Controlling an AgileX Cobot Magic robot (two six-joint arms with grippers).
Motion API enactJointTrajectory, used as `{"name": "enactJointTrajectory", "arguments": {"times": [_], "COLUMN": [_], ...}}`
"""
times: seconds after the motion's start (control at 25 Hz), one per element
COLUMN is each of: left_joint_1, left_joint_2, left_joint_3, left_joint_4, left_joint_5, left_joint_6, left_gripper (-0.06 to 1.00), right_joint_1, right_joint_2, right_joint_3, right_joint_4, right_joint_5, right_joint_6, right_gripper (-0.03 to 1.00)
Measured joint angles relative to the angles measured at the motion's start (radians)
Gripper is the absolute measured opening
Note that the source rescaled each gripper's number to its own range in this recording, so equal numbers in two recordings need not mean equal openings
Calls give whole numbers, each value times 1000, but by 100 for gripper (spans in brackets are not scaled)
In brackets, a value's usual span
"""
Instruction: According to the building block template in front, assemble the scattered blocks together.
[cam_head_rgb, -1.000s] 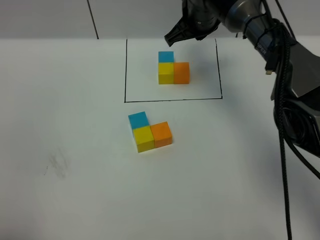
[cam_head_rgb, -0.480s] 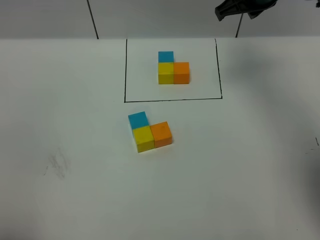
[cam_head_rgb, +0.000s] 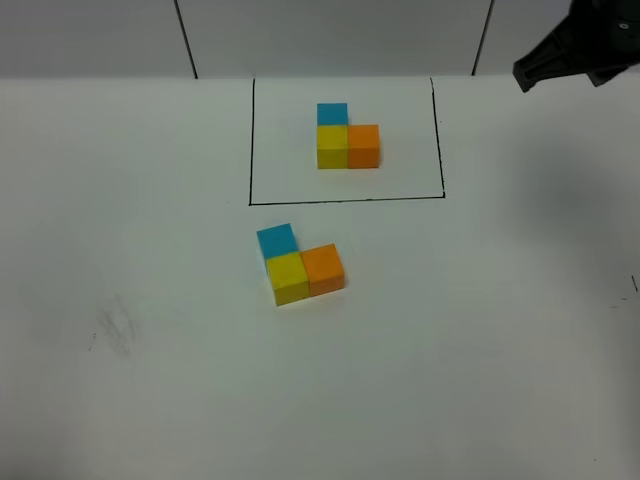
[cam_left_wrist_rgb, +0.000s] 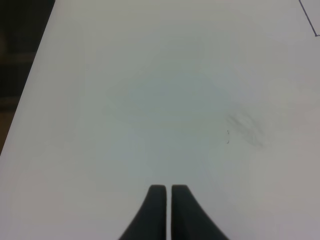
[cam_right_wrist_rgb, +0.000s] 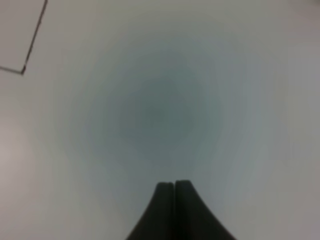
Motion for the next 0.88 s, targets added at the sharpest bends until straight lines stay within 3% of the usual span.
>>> {"name": "enactJointTrajectory", "arguments": {"times": [0.48,0.88], "left_joint_1": [0,0], "left_joint_2": [0,0], "left_joint_3": [0,0], "left_joint_4": [0,0], "left_joint_5": [0,0], "left_joint_6": [0,1], "left_gripper": [0,0], "right_joint_1": [0,0], "right_joint_2": [-490,-829], "right_joint_3": [596,974], "right_joint_4": [-29,77], "right_joint_5": [-10,-143], "right_joint_6": [155,112], "right_gripper": [0,0]}}
